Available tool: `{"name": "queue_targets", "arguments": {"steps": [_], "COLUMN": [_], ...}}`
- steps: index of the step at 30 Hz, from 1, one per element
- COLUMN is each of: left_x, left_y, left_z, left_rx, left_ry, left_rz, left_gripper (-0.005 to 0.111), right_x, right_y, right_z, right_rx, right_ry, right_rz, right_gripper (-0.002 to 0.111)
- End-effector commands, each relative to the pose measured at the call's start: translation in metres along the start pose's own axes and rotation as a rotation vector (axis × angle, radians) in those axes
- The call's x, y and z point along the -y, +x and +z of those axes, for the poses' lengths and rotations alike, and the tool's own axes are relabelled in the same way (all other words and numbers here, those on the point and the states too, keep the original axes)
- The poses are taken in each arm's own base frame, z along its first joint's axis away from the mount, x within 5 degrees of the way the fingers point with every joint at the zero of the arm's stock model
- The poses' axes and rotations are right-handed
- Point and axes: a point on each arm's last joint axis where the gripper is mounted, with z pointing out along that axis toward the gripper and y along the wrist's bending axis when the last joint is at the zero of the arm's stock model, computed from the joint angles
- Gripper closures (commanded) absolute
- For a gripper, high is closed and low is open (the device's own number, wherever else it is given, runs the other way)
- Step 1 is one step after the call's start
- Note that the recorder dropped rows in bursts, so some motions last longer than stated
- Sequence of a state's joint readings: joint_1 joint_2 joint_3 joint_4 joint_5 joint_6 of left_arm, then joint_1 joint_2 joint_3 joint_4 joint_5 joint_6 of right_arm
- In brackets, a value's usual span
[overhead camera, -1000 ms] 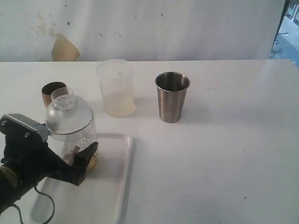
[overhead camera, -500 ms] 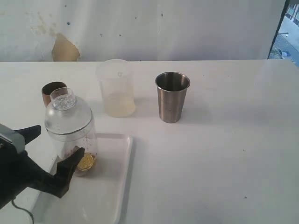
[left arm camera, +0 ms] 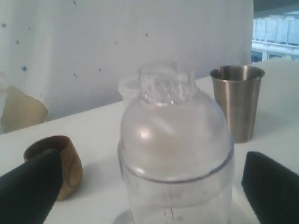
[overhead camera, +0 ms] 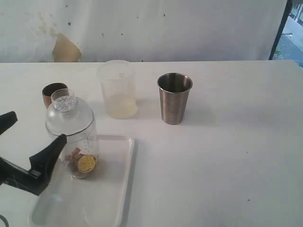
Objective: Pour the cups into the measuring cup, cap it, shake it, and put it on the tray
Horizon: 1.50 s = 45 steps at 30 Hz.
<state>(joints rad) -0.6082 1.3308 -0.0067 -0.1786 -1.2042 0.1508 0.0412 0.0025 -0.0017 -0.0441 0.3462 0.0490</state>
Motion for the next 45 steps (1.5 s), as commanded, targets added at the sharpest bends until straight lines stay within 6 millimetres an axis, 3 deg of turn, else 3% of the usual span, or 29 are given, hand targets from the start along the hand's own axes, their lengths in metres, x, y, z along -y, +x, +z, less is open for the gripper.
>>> {"name": "queue_targets", "arguments": {"steps": [1,5,7,9,10,13,19,23,28,32,39,45], "left_x": [-0.006,-0.011,-0.015,-0.018,-0.018,-0.015,-0.015,-0.013,-0.01,-0.013,-0.018,-0.017], "left_y": [-0.02,-0.053,-0.076,-0.098,-0.109,-0.123,-0.133,-0.152,-0.143,-0.136,-0.127,-0.127], "left_z": [-0.004,-0.008,-0.011,-0.017,-0.025,-0.039,-0.046,-0.067,-0.09,-0.111,-0.151,-0.153], "left_rx": [0.127,0.305,0.42,0.528,0.597,0.676,0.425,0.217,0.095,0.059,0.09,0.066], "left_ry": [-0.054,-0.078,-0.105,-0.126,-0.119,-0.083,-0.005,0.103,0.183,0.163,0.067,0.043], "left_rz": [-0.033,-0.074,-0.107,-0.093,-0.05,0.009,-0.029,-0.037,0.034,0.093,0.018,-0.001], "left_gripper": [0.002,0.002,0.008,0.034,0.056,0.104,0.107,0.107,0.107,0.107,0.107,0.107], "right_x": [0.0,0.0,0.0,0.0,0.0,0.0,0.0,0.0,0.0,0.0,0.0,0.0], "right_y": [0.0,0.0,0.0,0.0,0.0,0.0,0.0,0.0,0.0,0.0,0.0,0.0], "right_z": [0.0,0.0,0.0,0.0,0.0,0.0,0.0,0.0,0.0,0.0,0.0,0.0], "right_rx": [0.004,0.004,0.004,0.004,0.004,0.004,0.004,0.004,0.004,0.004,0.004,0.004], "right_ry": [0.004,0.004,0.004,0.004,0.004,0.004,0.004,0.004,0.004,0.004,0.004,0.004], "right_rz": [-0.004,-0.004,-0.004,-0.004,-0.004,-0.004,-0.004,-0.004,-0.004,-0.004,-0.004,-0.004], "right_gripper": [0.108,0.108,0.108,0.108,0.108,0.108,0.108,0.108,0.108,0.108,0.108,0.108]}}
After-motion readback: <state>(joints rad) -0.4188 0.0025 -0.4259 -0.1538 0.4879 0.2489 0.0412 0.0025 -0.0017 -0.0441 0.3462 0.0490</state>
